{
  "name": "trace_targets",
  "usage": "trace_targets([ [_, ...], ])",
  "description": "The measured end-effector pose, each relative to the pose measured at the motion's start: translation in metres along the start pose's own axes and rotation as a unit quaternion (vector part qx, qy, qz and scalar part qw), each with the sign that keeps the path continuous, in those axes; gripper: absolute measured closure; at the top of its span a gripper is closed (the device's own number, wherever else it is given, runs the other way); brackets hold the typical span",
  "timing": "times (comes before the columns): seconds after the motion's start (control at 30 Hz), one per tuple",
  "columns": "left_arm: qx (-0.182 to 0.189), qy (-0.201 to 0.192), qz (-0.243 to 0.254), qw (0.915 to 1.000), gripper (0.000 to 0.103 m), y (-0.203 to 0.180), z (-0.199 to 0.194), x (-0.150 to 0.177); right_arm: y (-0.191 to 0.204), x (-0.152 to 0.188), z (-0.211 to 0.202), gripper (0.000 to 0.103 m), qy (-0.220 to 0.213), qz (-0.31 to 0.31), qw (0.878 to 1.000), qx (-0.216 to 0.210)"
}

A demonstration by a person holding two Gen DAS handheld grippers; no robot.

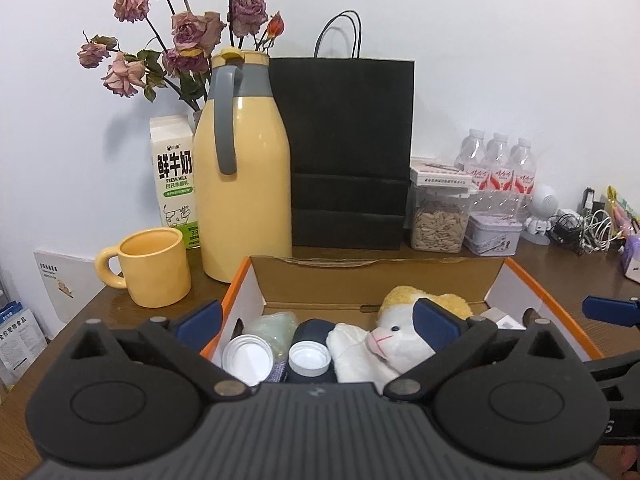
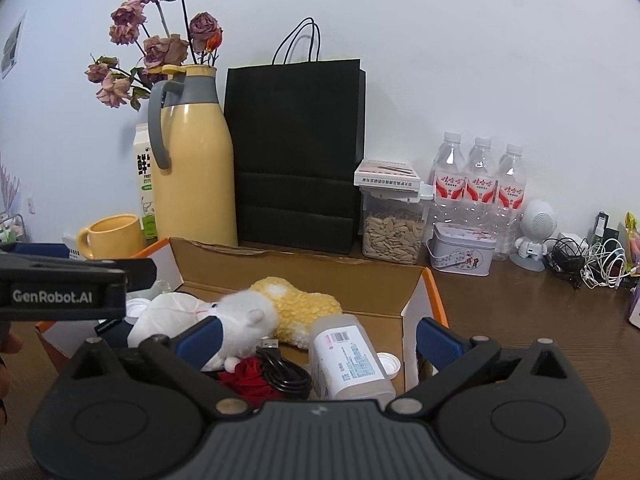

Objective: Organize objects
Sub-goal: 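Move the right tool back down to the small orange piece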

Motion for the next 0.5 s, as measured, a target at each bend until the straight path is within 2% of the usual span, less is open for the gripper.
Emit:
trace_targets([
  [0.27,0.022,-0.017,-0.011,0.9995,0.000,0.003,-0.030,-0.003,-0.007,0.002,-0.030,0.000,-0.009,0.008,1.000,-0.005],
  [0.5,0.037,-0.014,-0.008,0.9992,0.000,0.009,-0.058,0.014,-0.019,0.024,-0.062,0.000,0.009,0.019,1.000,-0.006],
])
Point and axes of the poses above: each gripper's, at about its wrist camera, not at the fingertips, and z roughly the way its jaws point, y to its left, x to its underside, the point moved 10 cm from there along z, roughly the way its jaws point, and after that the axes turned 8 degrees about -y, right-handed, at the moved point
